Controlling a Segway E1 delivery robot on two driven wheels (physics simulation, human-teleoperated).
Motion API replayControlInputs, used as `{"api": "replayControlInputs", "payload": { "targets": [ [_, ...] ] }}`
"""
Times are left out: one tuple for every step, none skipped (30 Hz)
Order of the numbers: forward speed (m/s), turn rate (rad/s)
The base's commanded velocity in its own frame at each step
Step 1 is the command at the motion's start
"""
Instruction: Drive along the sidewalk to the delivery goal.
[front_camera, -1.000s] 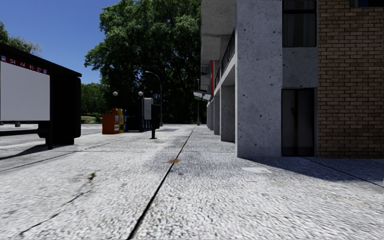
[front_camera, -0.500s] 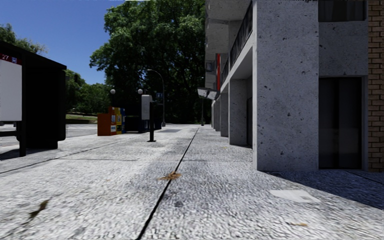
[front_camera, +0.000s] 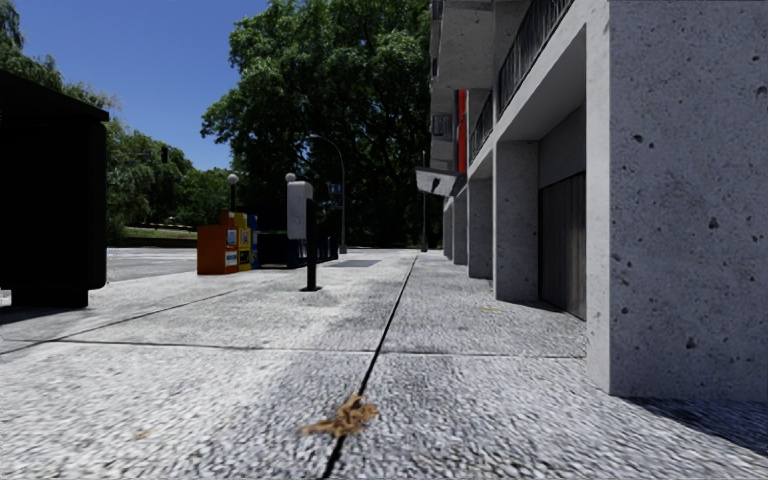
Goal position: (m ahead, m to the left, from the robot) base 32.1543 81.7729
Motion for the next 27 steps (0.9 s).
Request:
{"api": "replayControlInputs", "payload": {
  "targets": [
    [2.0,0.0],
    [2.0,0.0],
    [2.0,0.0],
    [2.0,0.0],
    [2.0,0.0],
    [2.0,0.0],
    [2.0,0.0],
    [2.0,0.0],
    [2.0,0.0],
    [2.0,0.0],
    [2.0,0.0],
    [2.0,0.0],
    [2.0,0.0],
    [2.0,0.0],
    [2.0,0.0],
    [2.0,0.0],
    [2.0,0.0],
    [2.0,0.0],
    [2.0,0.0],
    [2.0,0.0],
    [2.0,0.0],
    [2.0,0.0],
    [2.0,0.0],
    [2.0,0.0],
    [2.0,0.0],
    [2.0,0.0],
    [2.0,-0.01]
  ]
}}
